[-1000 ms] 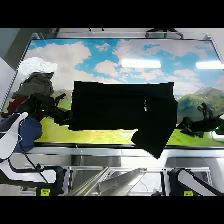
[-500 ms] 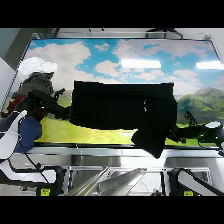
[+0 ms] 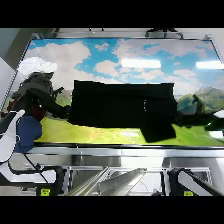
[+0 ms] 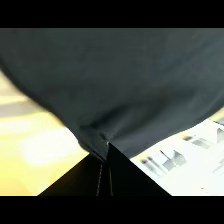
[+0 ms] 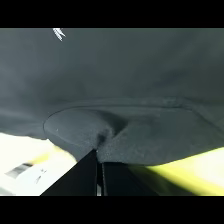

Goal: Fold the shirts.

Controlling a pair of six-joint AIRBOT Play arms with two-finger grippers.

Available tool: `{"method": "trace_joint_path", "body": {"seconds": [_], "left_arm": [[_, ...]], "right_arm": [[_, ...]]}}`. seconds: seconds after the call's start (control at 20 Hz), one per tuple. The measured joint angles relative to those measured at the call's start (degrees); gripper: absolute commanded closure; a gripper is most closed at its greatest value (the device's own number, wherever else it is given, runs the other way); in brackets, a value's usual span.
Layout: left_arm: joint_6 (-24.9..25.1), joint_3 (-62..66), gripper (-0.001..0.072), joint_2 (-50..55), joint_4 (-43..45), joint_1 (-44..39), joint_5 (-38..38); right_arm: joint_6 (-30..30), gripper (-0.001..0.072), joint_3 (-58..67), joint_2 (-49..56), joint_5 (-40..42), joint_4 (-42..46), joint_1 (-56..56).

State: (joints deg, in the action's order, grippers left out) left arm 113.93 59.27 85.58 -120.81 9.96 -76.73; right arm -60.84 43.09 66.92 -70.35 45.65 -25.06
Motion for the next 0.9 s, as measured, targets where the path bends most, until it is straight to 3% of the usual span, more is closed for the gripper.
{"method": "trace_joint_path", "body": {"seconds": [0.3, 0.65, 0.9], "left_arm": [[-2.4, 12.0, 0.0697, 0.8, 2.3, -1.5, 1.2], [-3.9, 32.9, 0.0696, 15.4, 4.6, -5.4, 2.2], [-5.1, 44.0, 0.0696, 26.1, 8.7, -6.6, 1.2]], "right_arm": [[-1.3, 0.0688, 14.9, 4.9, 3.5, -0.3, 5.5], [1.4, 0.0688, 28.6, 20.2, 16.6, -0.7, 13.9], [2.5, 0.0687, 31.6, 28.9, 22.8, 0.7, 15.2]]}}
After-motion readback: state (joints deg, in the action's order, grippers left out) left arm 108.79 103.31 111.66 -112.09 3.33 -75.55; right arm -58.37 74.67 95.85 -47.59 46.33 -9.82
